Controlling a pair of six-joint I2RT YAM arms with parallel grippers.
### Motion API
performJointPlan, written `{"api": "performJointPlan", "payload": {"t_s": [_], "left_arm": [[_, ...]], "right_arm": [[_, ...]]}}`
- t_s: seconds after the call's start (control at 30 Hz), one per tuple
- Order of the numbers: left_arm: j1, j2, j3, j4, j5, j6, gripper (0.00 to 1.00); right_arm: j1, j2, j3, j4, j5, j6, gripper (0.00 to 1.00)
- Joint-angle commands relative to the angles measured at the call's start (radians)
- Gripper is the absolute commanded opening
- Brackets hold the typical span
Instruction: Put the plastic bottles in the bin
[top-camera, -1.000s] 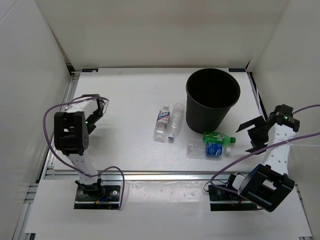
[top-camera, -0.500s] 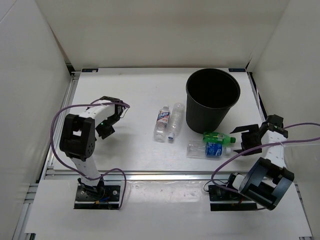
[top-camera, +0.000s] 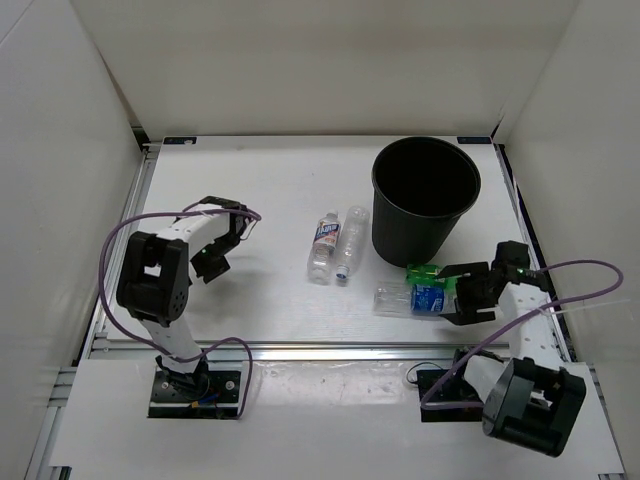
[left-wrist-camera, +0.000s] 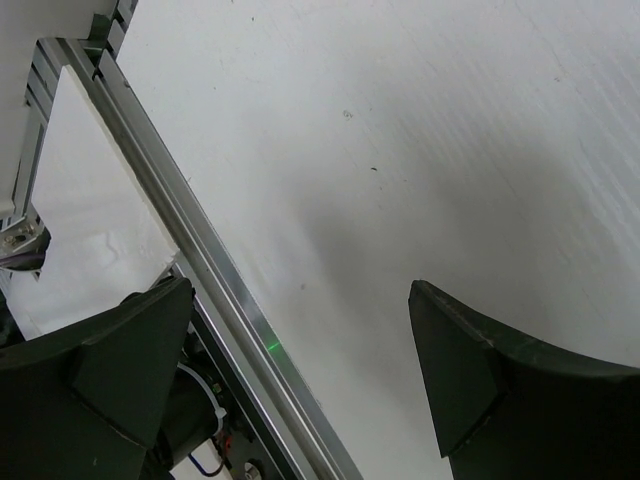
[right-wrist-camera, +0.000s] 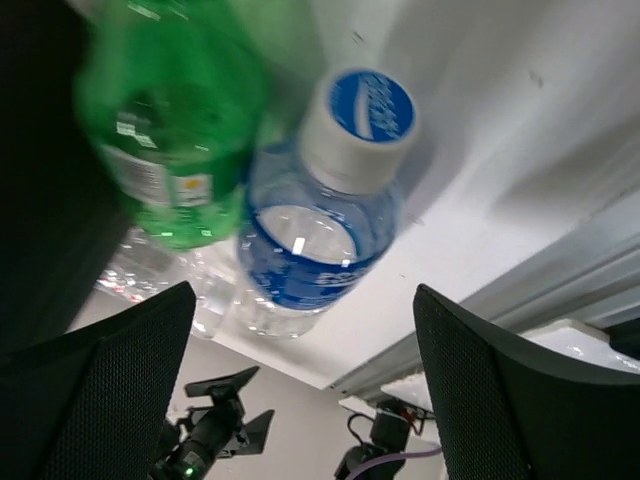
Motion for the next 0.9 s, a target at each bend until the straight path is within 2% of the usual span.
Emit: {"api": "performJointPlan", "payload": {"t_s": [0.0,0.2,0.4,0.57,0.67,0.7,0.83,0.87], "left_arm": [[-0.015,-0.079,-0.012,-0.075,-0.002,0.004,1.0],[-0.034,-0.099,-0.031,-0.075,-0.011,0.004,1.0],[-0.045,-0.108,-0.049,-0.075,-0.022,0.016,1.0],[-0.035,-0.117,-0.08,-0.075,-0.022,0.016,1.0],[-0.035,-0.126,-0.08,-0.075,-0.031,0.016,1.0],[-0.035,-0.138,-0.08,-0.075,-0.031,0.028,1.0],[-0.026,-0.184,-0.022,-0.075,0.019,0.064,1.0],[-0.026,-0.216,0.006,-0.075,0.044,0.073,1.0]], "right_arm": [[0.095,0.007,-0.032,0.021,0.004,0.11,0.93],[0.274,0.122,-0.011,0.09,0.071,0.195,0.95],[0.347,0.225,0.012,0.11,0.102,0.233,0.92],[0.347,0.236,0.031,0.032,0.122,0.198,0.68],[0.327,0.159,0.046,-0.043,0.112,0.189,0.52],[0.327,0.097,0.06,-0.098,0.099,0.18,0.5],[0.318,-0.042,0.207,-0.244,0.029,0.109,0.35],[0.309,-0.053,0.326,-0.285,0.019,0.065,0.34]]}}
